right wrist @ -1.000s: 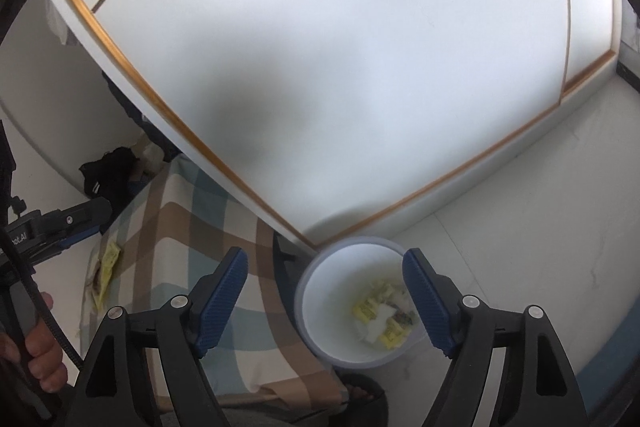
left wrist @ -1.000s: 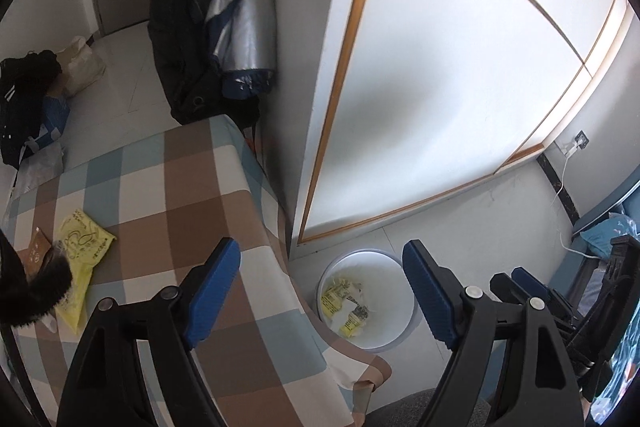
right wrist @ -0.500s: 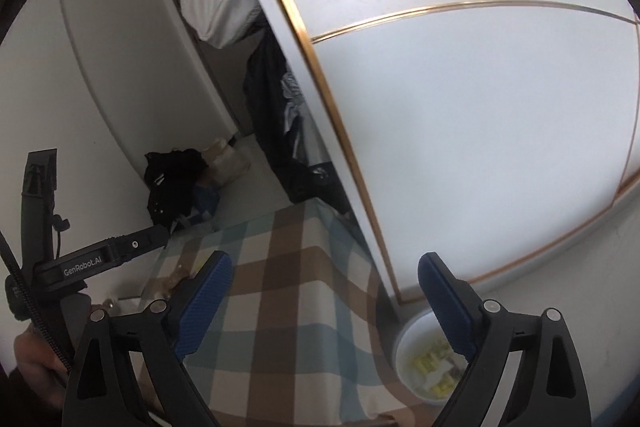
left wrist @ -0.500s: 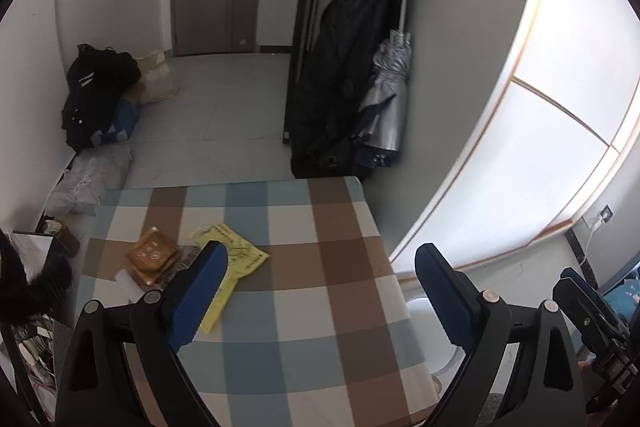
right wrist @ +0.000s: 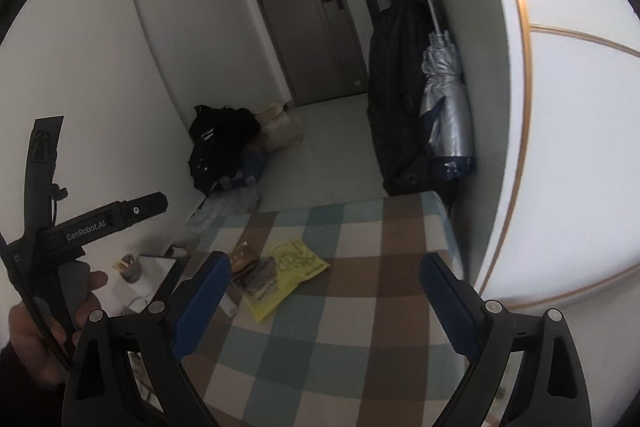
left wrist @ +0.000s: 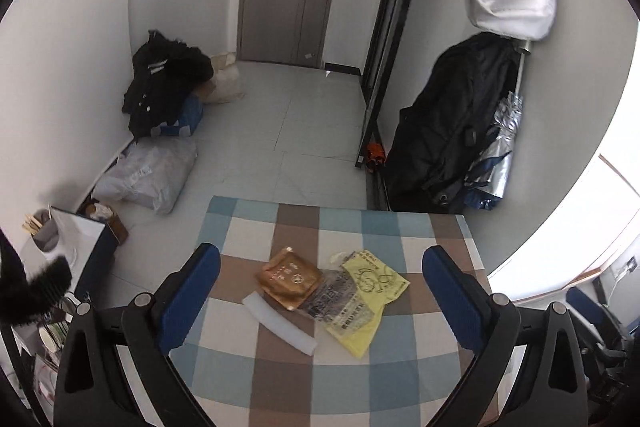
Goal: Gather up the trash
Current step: 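Move both tools back over the table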
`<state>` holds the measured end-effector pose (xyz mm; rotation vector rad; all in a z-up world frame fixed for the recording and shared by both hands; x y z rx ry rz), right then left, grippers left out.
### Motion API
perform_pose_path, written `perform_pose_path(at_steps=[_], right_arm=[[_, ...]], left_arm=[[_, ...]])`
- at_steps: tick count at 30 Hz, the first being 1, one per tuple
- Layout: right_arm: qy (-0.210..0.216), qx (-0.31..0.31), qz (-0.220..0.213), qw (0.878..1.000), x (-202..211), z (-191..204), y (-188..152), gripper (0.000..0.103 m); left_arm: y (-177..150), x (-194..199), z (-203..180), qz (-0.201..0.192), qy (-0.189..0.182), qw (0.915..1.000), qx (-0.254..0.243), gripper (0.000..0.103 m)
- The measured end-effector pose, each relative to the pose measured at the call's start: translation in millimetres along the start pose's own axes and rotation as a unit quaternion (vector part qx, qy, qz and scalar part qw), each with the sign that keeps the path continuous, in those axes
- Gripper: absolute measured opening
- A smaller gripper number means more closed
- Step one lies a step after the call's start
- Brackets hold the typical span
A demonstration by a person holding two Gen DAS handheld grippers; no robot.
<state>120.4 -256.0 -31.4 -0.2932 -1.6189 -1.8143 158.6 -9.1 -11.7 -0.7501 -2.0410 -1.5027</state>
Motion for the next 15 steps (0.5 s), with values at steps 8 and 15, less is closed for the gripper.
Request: perform_pose_path(at_steps=[8, 15], right_arm=[[0.008, 0.016, 0.068, 0.998, -59, 25, 3, 0.096], [0.019, 0.044, 0.107, 0.993, -112, 38, 7, 0.096]], left_arm=[[6, -21, 61, 0.039, -0.028, 0.9948, 0.090, 0.099], [8, -23, 91, 0.063, -0.030, 0.9895, 0.127, 0.099]])
Point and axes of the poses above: each gripper's, at about its wrist camera, not at the fingertips, and x roughly against the way its jaws point, z to its left, y to its top, the point moved 2 cm from there along -x, roughly the way its jaws point, and after that the axes turned 7 degrees about x, right-handed, at the moved point
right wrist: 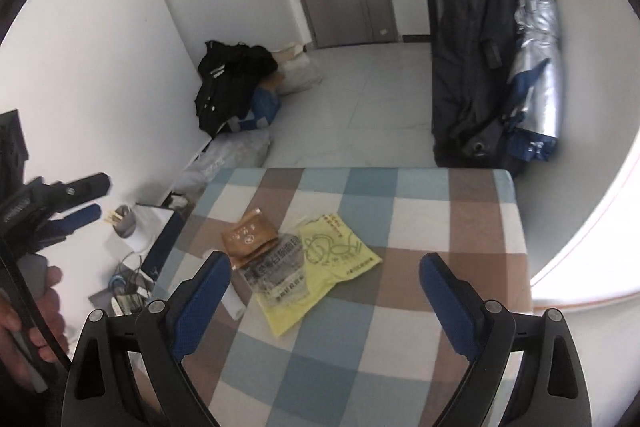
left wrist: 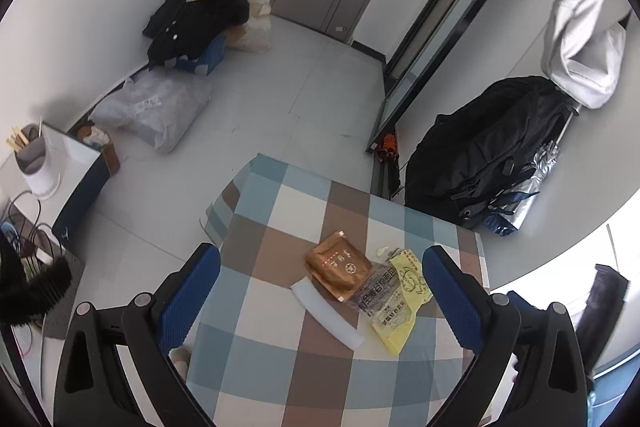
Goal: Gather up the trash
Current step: 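Move both tools back over the table, then lower the right gripper onto the yellow printed bag and close it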
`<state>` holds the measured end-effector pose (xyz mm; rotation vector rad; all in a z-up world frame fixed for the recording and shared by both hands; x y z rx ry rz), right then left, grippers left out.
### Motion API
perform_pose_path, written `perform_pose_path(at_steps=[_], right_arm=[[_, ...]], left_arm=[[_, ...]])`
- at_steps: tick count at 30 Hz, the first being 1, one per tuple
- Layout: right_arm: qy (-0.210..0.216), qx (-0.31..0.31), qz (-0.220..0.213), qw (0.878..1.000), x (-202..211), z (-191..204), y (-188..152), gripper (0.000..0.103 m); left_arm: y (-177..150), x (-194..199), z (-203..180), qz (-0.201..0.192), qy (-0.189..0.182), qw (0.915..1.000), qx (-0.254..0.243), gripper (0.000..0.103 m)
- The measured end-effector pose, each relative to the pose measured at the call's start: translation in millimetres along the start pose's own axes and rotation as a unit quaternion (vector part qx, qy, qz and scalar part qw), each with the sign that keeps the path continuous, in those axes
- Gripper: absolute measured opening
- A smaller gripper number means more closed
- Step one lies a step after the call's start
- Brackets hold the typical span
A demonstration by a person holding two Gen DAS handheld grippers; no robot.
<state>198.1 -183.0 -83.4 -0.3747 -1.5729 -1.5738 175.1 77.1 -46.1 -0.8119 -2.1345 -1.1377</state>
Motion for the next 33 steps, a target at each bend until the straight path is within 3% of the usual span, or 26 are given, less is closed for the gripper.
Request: perform_pose_path(at_steps=[3, 7, 9, 11, 21, 30, 32, 33], right_arm=[[0.006, -0.008, 0.035, 0.999, -30, -6, 4, 0.096], [0.007, 0.020, 0.059, 0.998, -64, -10, 11, 0.094], [0.014, 0.029, 0.070, 0.997, -78, -13, 11, 0.092], [0.028, 0.033, 0.083, 0.996, -91, -15, 10, 0.081], [0.019, 0.141, 0.134, 0.981, -120, 3, -1, 0.073], [0.009, 0.177, 0.143, 0.974, -114, 6, -6, 0.040], [0.003, 0.185, 0.141, 0.973, -111, 6, -8, 0.022], [0.002, 0.187, 0.140, 0.972, -108, 6, -9, 0.020]], left_arm=[[2, -3, 6, 0.009, 0.000, 0.9999, 0.008, 0.099], [5, -6, 12, 0.007, 0.030, 0.9995, 0.005, 0.099], [6, -8, 15, 0.012, 0.033, 0.9993, 0.009, 0.099], [7, -11, 18, 0.019, 0.030, 0.9992, 0.017, 0.099], [5, -20, 17, 0.041, 0.030, 0.9986, 0.018, 0.099], [3, -24, 20, 0.053, 0.037, 0.9976, 0.025, 0.099], [2, -23, 20, 0.053, 0.038, 0.9975, 0.028, 0.100], [1, -23, 20, 0.054, 0.037, 0.9974, 0.028, 0.099]])
Point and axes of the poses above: each gripper's, at about its wrist camera, not at the fingertips, and x roughly against the way its jaws point, z to its left, y to its top, the point moved 2 cm from there along -x, roughly the way its jaws point, and after that the axes turned 7 degrees about x, right-handed, at the moved point
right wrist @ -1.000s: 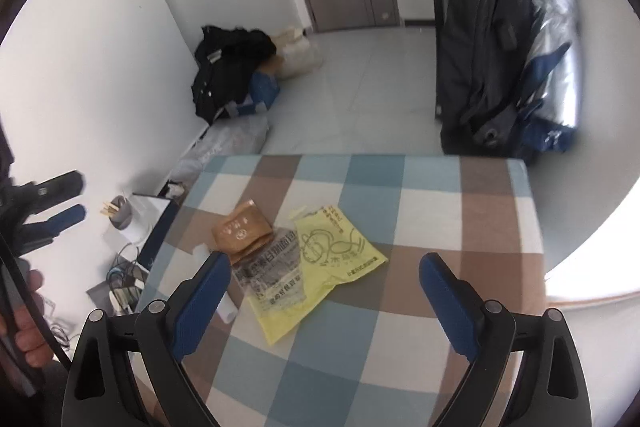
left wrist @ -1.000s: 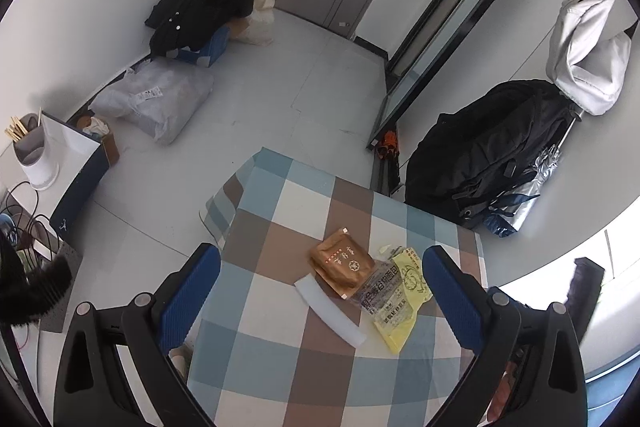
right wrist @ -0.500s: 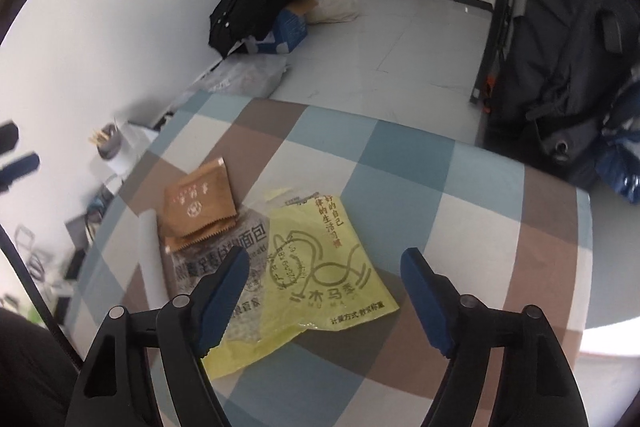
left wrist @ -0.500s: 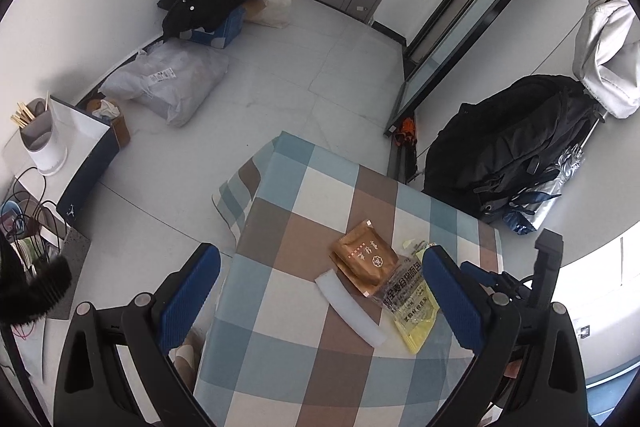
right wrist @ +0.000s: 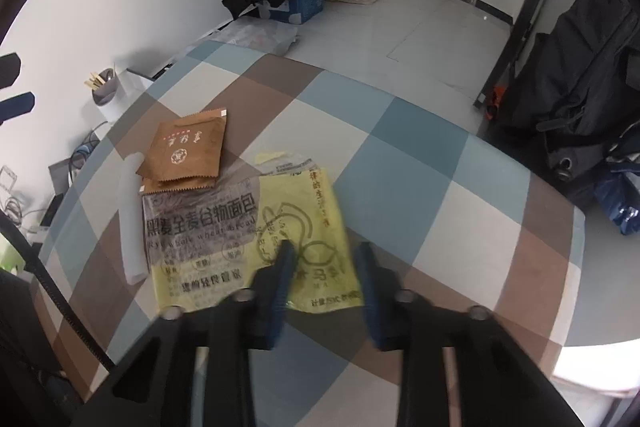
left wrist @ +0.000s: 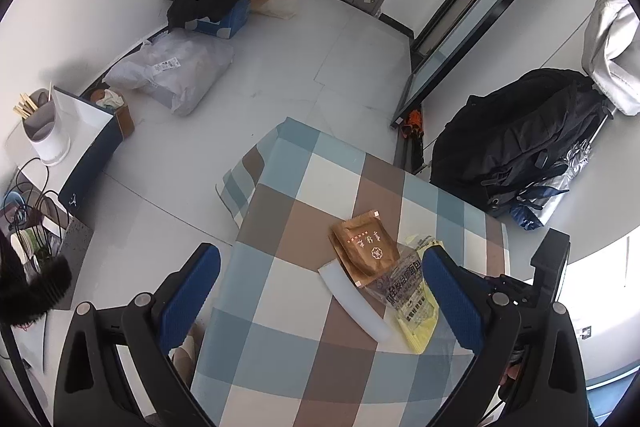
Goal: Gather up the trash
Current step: 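Lower the right gripper onto the yellow printed bag and close it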
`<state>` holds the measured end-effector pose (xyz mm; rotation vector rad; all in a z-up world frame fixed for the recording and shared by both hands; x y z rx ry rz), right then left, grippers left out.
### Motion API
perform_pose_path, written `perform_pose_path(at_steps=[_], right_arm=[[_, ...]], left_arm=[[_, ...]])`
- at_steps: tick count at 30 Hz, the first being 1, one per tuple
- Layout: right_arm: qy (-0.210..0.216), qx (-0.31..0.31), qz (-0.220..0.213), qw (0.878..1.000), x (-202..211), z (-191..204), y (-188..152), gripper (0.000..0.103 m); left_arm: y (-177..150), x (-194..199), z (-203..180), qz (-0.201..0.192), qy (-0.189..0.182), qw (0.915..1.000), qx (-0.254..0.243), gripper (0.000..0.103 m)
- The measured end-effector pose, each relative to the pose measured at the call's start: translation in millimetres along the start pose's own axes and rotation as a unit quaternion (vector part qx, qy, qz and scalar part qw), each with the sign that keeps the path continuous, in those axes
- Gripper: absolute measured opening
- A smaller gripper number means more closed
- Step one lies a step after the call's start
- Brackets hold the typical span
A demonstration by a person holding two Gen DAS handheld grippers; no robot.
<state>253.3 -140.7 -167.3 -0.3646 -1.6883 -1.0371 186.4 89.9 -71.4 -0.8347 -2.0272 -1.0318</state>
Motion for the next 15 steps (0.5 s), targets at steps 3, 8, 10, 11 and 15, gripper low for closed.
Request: perform_pose_path(at_steps=[3, 8, 10, 11, 15], right_arm=[[0.004, -0.001, 0.003, 1.000, 3, -1, -6, 0.006], [0.019, -0.029, 0.001, 0.999, 12, -11, -14, 0.005], [0.022, -0.043, -0.002, 0.999, 17, -17, -17, 0.005], [0.023, -0.051, -0.005, 0.998, 20, -20, -18, 0.005], [0.049, -0.087, -0.025, 0.995, 37, -33, -25, 0.005]], left_arm=[[-1, 0, -1, 0.000, 0.003, 1.0000, -0.001, 0.100], [-4, -2, 0, 0.004, 0.006, 1.0000, 0.003, 0.100], [-5, -3, 0, 0.005, 0.008, 1.0000, 0.002, 0.100], [-6, -3, 0, 0.005, 0.012, 0.9999, 0.000, 0.099], [-9, -9, 0, 0.009, 0.025, 0.9996, -0.013, 0.099]])
Point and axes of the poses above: each gripper's, at about its wrist camera, not at the fingertips, and x roughly against the way its jaws point, z to its left, y to its top, the point moved 2 cm from there along -x, roughly the way its jaws point, and after that the axes turned 7 degrees about x, right-handed, at the moved point
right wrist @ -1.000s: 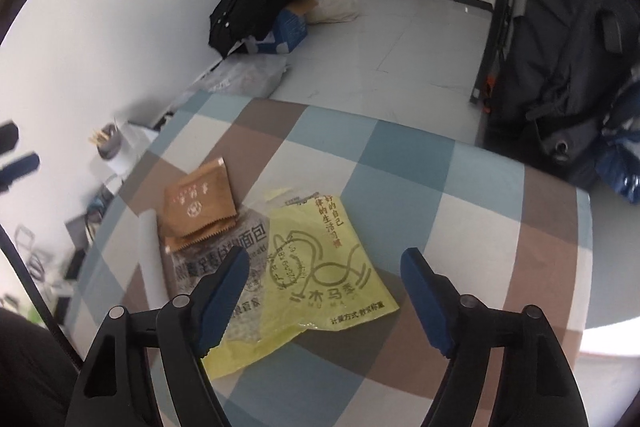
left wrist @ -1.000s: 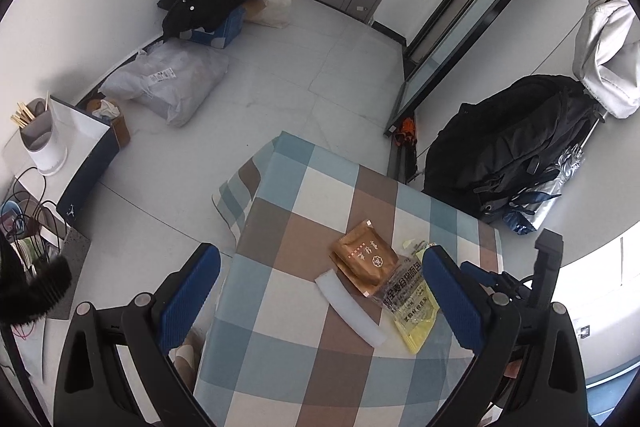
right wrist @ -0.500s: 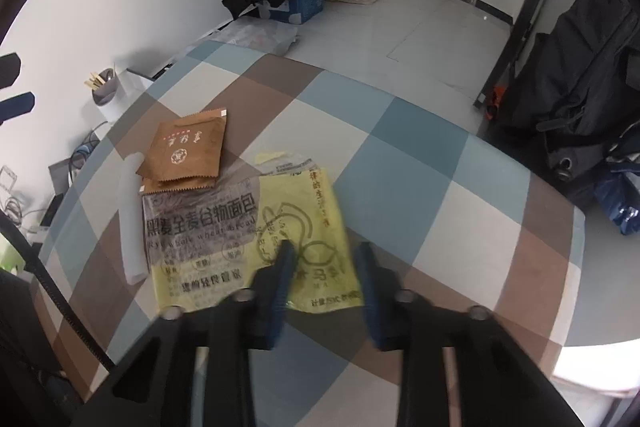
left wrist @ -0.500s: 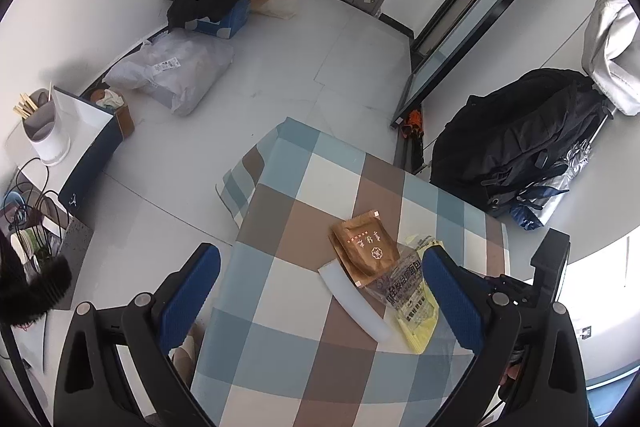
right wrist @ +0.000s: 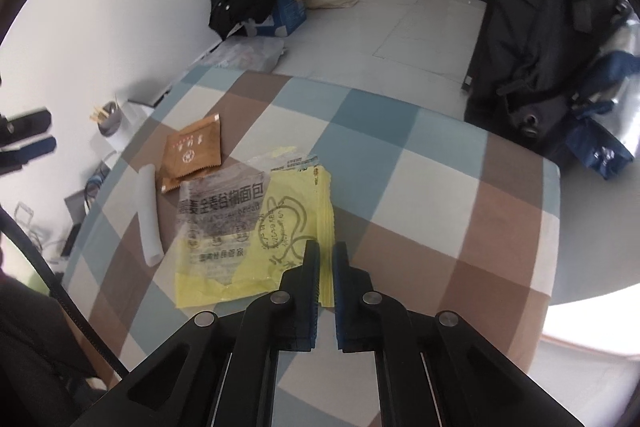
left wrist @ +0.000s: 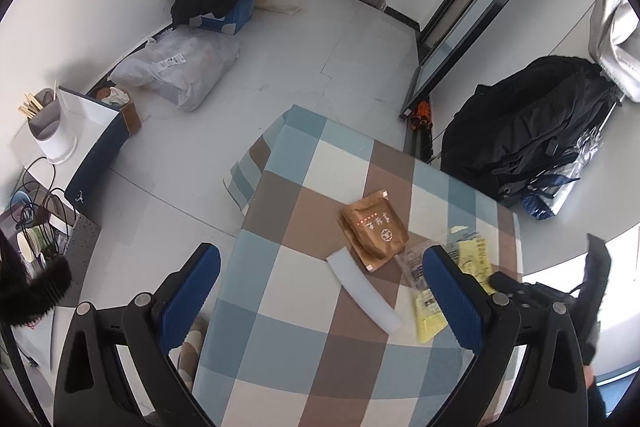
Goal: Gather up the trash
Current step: 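Lower the right gripper onto the yellow printed bag and close it, then lift the yellow bag with the right gripper while the left gripper grasps the white foam strip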
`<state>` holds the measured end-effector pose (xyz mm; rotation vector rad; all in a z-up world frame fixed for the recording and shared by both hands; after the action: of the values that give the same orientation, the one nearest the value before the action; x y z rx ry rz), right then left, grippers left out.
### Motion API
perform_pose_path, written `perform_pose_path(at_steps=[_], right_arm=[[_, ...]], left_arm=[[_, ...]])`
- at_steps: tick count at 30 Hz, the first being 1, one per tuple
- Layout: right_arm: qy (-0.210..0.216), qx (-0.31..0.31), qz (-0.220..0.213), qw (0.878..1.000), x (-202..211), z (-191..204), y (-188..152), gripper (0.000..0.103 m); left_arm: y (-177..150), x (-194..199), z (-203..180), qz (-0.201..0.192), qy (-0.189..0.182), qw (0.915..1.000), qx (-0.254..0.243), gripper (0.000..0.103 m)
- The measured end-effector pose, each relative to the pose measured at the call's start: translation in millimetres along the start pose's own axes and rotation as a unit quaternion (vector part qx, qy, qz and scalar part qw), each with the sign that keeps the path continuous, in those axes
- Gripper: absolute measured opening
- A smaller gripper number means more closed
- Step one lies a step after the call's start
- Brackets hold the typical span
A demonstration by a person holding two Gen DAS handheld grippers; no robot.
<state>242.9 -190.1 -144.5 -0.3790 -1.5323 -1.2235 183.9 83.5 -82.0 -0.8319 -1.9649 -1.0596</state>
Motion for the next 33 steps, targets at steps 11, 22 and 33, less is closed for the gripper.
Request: perform_pose_path(at_steps=[11, 22, 33], right_arm=[[0.004, -0.031, -0.044, 0.999, 43, -23, -18, 0.005], [0.017, -0.064, -0.096, 0.993, 77, -40, -26, 0.005], [0.026, -0.078, -0.122, 0.989, 99, -41, -35, 0.005]], left_arm=[[-19, -48, -16, 0.055, 0.050, 0.9969, -0.027, 0.099], [-41, -76, -30, 0.073, 0.093, 0.9916, -0.051, 0.085], [-53, -73, -48, 0.039, 0.131, 0.9854, -0.101, 0.028]])
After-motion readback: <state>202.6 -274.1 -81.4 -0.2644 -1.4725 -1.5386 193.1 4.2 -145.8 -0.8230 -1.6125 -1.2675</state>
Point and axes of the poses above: each gripper's, at about its wrist camera, not at the fingertips, and x roughly against the way its jaws point, z to its left, y to its top, the point moved 2 cm from there along -x, roughly the way its jaws point, and after that the axes turned 7 degrees about x, right-handed, at the moved point
